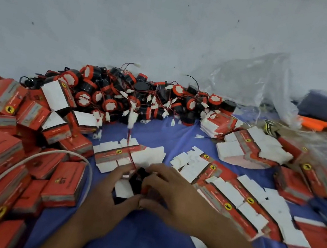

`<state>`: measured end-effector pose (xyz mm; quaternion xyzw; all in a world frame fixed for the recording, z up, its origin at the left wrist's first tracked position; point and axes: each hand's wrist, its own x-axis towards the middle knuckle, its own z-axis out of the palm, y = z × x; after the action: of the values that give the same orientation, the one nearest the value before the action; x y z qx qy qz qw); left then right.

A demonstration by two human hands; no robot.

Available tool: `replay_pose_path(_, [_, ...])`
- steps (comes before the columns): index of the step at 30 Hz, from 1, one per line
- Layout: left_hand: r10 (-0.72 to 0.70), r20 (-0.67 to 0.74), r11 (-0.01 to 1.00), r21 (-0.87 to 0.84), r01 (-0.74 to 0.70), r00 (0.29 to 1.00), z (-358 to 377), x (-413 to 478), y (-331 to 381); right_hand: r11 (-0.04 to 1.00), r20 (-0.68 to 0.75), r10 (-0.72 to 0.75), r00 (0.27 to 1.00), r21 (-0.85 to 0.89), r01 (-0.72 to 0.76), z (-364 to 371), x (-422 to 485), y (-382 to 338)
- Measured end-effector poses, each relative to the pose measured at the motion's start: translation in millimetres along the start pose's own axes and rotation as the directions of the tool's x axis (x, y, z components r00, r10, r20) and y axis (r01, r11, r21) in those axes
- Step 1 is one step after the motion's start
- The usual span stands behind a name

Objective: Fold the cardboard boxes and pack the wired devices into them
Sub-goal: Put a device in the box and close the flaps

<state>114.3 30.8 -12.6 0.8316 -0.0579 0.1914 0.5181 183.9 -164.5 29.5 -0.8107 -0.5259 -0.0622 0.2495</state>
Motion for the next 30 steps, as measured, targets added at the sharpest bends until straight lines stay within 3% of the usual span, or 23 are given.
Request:
replay_pose_path(3, [0.029,0.017,0.999,0.024,-0.030,0.999,1,-1,-1,0.990,0.001,0.107,0.994,0.096,-0.106,1,3,-2])
replay_pose_path(8, [0.010,0.027,0.999,-0.040,-0.009,1.000,-1,-3,5,0.957,0.070,0.276,0.959,0.078,-0.281,1,13,-3])
replay_pose_path(15, [-0.025,-0.016,0.999,-0.024,0.025,1.000,1,-7,0,0.959,-0.015,0.281,0.960,0.031,-0.280,-4,26,-5])
replay_pose_path(20, [0.005,-0.056,1.000,-0.011,-0.005,0.998,-1,-6,-1,0.845,-0.181,0.527,0.831,0.223,-0.487,-7,28,7])
replay_pose_path(23, [0.034,-0.050,0.999,0.000,-0.034,0.998,0,-6,0,0.760,-0.164,0.619,0.768,0.368,-0.535,6,27,5])
replay_pose_path(30, [0.060,-0.063,0.996,0.065,-0.056,0.996,0,-6,0,0.845,-0.288,0.533,0.795,0.218,-0.488,19,25,15])
